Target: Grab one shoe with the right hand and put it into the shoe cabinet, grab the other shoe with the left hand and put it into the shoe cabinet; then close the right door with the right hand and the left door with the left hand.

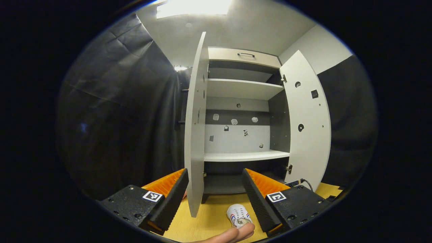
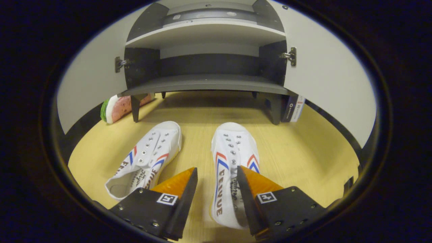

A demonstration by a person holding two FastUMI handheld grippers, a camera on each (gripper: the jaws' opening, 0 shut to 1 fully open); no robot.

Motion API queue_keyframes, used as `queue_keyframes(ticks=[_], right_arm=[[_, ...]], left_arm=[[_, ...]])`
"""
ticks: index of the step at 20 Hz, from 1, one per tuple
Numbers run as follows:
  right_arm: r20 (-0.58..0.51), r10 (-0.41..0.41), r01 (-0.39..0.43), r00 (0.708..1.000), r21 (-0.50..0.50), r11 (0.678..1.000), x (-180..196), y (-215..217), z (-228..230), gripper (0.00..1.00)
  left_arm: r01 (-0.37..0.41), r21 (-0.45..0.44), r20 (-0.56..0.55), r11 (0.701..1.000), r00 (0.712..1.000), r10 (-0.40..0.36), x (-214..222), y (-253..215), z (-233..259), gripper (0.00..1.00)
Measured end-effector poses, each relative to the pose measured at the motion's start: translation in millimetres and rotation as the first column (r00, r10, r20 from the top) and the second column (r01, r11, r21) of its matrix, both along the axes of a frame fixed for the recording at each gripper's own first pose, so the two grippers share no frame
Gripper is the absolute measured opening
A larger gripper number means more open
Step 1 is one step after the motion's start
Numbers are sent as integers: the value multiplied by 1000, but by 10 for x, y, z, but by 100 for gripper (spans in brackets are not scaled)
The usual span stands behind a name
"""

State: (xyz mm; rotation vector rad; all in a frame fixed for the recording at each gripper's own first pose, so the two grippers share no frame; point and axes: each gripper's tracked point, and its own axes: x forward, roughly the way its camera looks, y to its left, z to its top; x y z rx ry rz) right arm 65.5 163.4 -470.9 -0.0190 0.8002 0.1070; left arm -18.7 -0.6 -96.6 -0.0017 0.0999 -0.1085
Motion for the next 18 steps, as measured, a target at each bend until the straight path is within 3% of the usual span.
queue_keyframes(ticks=[3,4,5,7,8,10,15,18], right_arm=[[13,-41,42,999,-53,998,80,-122,-41,70],[13,-74,75,997,-29,997,60,-97,-1,38],[15,-98,98,995,1,995,57,-95,12,31],[24,-83,81,996,76,994,155,-36,-85,34],[36,-36,32,999,88,996,119,-17,-34,14],[63,-8,1,998,113,994,121,-19,29,1],[112,-64,27,992,304,952,55,-48,174,0],[183,-55,0,982,287,958,-31,-98,320,0]], left_arm=[[16,0,-8,1000,1000,-16,0,-77,-66,96],[25,0,-15,1000,1000,-25,-6,-113,-104,96],[33,4,-23,999,999,-33,-7,-149,-150,96],[43,16,-38,999,998,-43,-5,-206,-225,96],[45,26,-44,999,998,-44,5,-233,-258,96],[51,46,-54,998,997,-48,10,-290,-318,96],[72,33,-56,997,996,-70,34,-415,-355,96],[81,32,-44,996,996,-80,73,-492,-352,96]])
